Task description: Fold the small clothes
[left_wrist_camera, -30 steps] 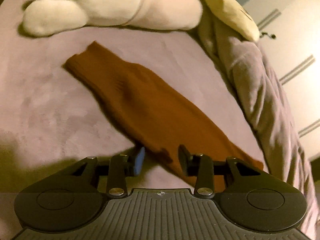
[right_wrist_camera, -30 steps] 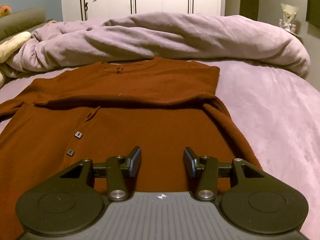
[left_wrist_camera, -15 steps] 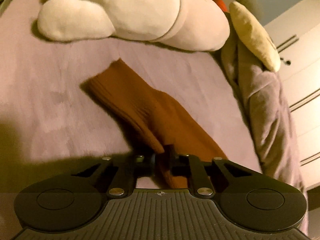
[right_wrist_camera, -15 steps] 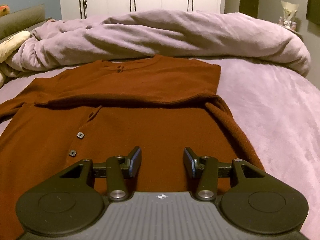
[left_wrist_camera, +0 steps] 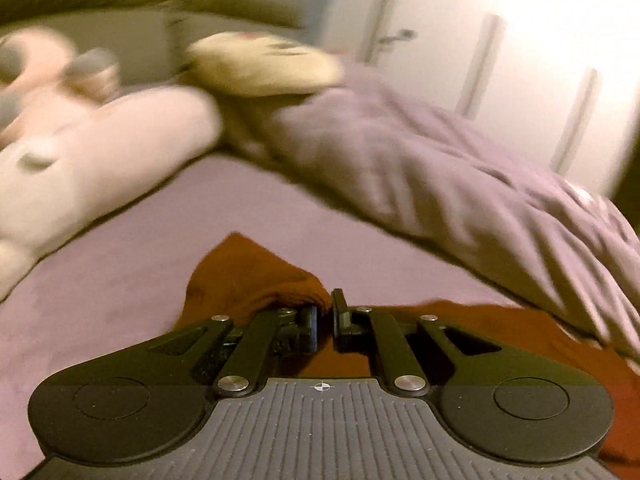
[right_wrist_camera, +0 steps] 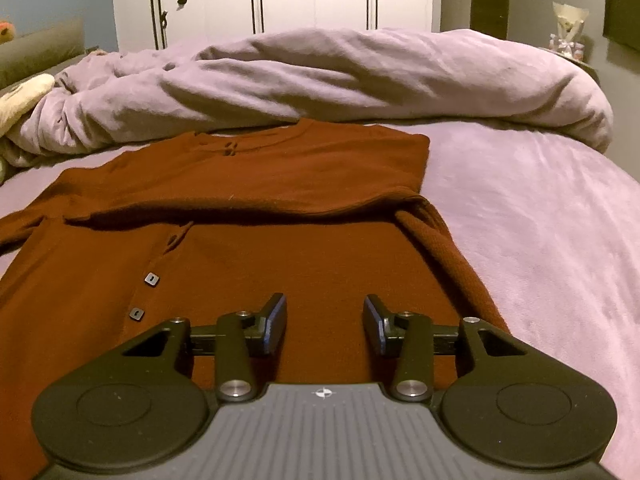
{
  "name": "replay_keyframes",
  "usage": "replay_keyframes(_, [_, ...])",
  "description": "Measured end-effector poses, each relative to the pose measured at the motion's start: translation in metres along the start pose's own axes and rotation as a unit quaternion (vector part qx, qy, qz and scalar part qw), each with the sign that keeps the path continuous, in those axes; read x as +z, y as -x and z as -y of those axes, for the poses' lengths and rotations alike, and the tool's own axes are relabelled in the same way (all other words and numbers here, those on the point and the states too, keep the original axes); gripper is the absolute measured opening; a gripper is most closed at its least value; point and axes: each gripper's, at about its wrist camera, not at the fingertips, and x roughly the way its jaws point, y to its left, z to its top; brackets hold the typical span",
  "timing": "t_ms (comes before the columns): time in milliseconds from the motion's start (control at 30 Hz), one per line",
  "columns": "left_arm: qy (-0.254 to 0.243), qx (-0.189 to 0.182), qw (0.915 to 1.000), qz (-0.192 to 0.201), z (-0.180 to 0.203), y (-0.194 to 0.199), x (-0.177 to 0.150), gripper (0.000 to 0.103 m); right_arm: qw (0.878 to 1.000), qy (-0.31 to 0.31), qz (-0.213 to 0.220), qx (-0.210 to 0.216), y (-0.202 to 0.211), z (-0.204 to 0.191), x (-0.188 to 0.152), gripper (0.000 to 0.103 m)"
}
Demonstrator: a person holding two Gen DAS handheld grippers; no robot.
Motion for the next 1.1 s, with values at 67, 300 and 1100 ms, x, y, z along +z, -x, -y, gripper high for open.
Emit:
replay_keyframes(67, [-0.052,-0.027,0.9983,0.004,0.037,0.004,-0.006,0.008,1.0,-0.002,0.001,-0.001,0.001,0.002,0.0,0.042])
replay_keyframes(300, [-0.267,-0.111,0.9558,-0.054,0.15,0.009,-0.088,0.057,1.0,-0.011,0.003,-0.011,0.002,0.01,0.0,0.042])
replay_keyframes(1100, [-0.143,0.095,0.9788,-0.112,0.012,0.028,-0.127,0.082,0.964,-0.061,-0.094,0.24,-0.084,-0.117,0.05,0.039])
